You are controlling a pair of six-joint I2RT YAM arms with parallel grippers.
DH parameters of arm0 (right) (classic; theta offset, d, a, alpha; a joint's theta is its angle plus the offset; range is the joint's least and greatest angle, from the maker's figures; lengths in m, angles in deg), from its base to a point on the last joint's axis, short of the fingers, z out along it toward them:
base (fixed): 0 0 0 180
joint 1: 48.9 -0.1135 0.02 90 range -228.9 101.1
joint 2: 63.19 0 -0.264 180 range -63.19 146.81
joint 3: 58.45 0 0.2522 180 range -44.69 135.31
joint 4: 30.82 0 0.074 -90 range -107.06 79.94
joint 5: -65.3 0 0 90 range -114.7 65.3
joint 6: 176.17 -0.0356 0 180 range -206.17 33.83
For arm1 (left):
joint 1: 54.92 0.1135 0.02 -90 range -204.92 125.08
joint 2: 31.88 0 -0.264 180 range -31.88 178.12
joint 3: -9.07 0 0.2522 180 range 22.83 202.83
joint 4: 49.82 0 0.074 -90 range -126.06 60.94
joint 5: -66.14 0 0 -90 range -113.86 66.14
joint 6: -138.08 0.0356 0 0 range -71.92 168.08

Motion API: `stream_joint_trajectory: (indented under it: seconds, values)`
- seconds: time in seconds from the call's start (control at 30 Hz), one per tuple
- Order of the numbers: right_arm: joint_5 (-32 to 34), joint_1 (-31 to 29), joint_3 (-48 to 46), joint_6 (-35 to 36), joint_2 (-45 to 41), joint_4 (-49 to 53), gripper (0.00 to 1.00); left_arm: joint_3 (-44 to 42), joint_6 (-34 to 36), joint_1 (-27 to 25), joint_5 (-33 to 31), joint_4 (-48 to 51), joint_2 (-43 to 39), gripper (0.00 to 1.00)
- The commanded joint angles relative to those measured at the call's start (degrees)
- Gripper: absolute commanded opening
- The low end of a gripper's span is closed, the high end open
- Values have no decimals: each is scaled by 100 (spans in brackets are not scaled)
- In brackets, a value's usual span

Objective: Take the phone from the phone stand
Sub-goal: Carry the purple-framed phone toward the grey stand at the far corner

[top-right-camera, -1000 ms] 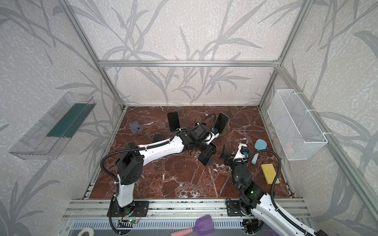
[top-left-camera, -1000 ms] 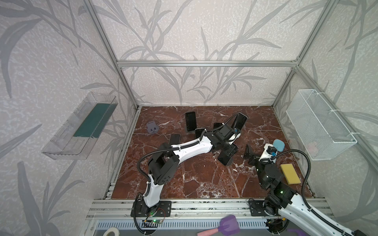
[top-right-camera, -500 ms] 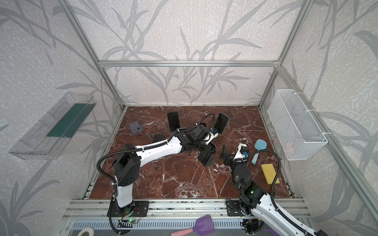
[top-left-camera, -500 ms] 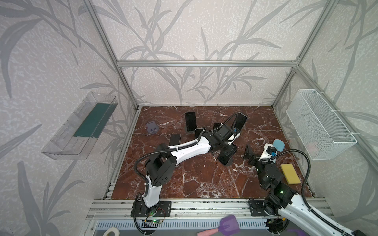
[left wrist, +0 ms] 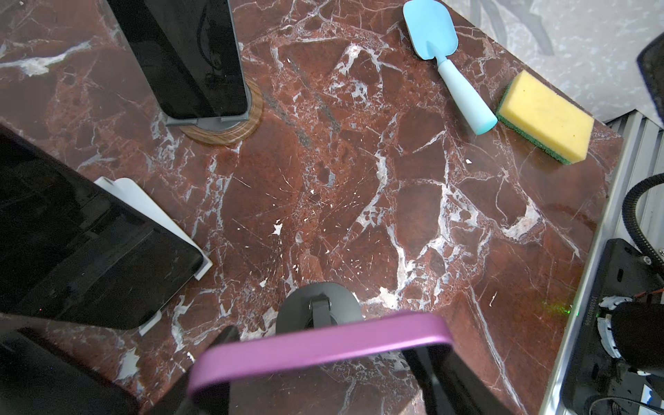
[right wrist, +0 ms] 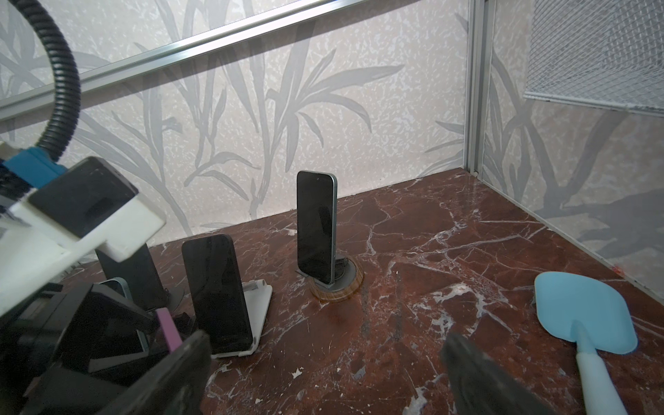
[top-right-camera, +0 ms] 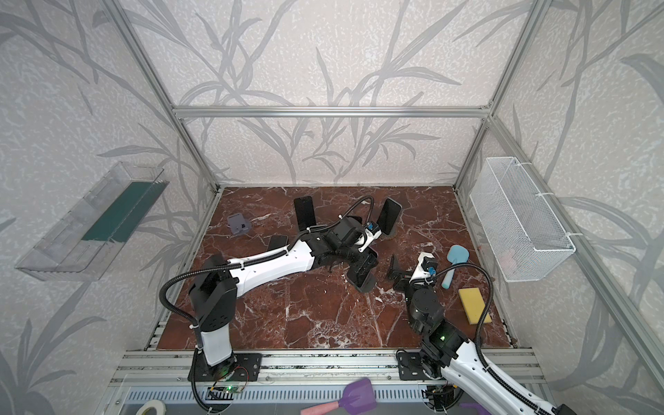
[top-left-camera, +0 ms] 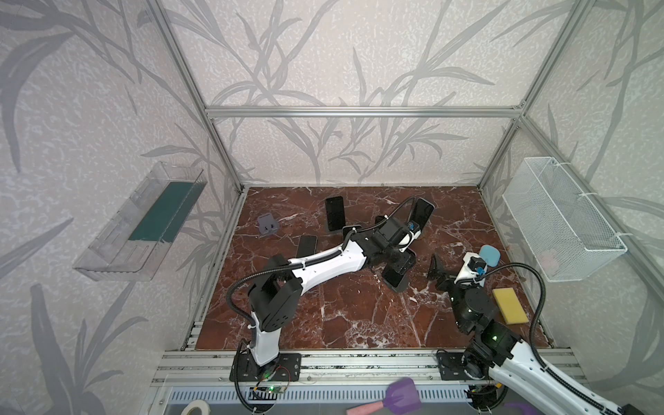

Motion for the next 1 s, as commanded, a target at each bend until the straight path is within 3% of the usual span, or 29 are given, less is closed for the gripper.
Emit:
stream_joint_trajectory:
  seconds: [0.0, 0.4, 0.63, 0.97]
  values:
    - [10, 10, 96, -56, -52, -51, 100, -58, 21, 56, -105, -71, -433, 53]
    - [-35, 10, 92, -89, 18, -88, 100, -228, 184, 329, -406, 273, -1044, 52]
    - [-81, 15, 97, -126, 70, -101, 100, -434, 332, 957, -397, 693, -1664, 52]
    - [-214, 15, 93, -203, 174, -154, 100, -1264, 850, 2337, -699, 1106, -2719, 52]
